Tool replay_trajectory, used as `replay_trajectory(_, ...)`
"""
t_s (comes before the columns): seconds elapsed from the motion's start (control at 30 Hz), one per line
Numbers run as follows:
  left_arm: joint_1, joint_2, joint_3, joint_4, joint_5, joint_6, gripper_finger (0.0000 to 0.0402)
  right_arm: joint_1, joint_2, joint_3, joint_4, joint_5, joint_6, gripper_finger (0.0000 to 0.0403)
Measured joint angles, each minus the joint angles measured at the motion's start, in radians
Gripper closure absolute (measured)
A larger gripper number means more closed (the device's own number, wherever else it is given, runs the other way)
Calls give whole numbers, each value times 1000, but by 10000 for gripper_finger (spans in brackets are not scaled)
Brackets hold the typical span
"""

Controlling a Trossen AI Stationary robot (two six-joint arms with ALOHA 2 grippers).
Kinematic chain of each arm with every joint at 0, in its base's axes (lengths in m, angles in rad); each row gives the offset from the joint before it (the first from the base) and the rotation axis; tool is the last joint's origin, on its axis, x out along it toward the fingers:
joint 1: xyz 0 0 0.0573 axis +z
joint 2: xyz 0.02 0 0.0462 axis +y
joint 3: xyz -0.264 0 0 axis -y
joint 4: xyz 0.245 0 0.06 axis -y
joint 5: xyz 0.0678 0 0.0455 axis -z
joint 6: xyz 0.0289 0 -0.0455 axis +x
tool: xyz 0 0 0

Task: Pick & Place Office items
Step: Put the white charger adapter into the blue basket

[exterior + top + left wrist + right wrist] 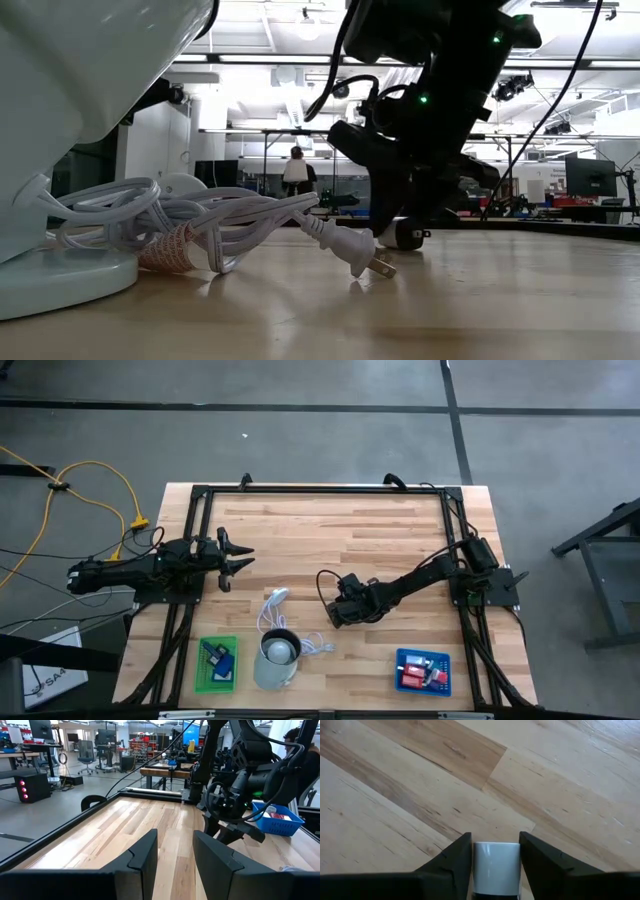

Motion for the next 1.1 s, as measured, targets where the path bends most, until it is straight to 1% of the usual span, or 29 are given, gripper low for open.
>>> replay_trajectory(0.17,0,0,0,0,0,0,281,0,0,0,0,0,0,279)
replay_trajectory(0.23,0,0,0,0,0,0,281,0,0,0,1,1,0,283)
replay_trajectory(0.43,0,0,0,0,0,0,281,0,0,0,0,0,-1,269)
replay_trajectory(0.67,0,0,0,0,0,0,281,0,-1,0,0,1,-11,285)
replay_trajectory(0.87,0,0,0,0,0,0,281,0,-6,0,5,21,-44,276)
replay_trajectory(1.1,0,0,0,0,0,0,281,0,-59,0,-2,50,-100,283)
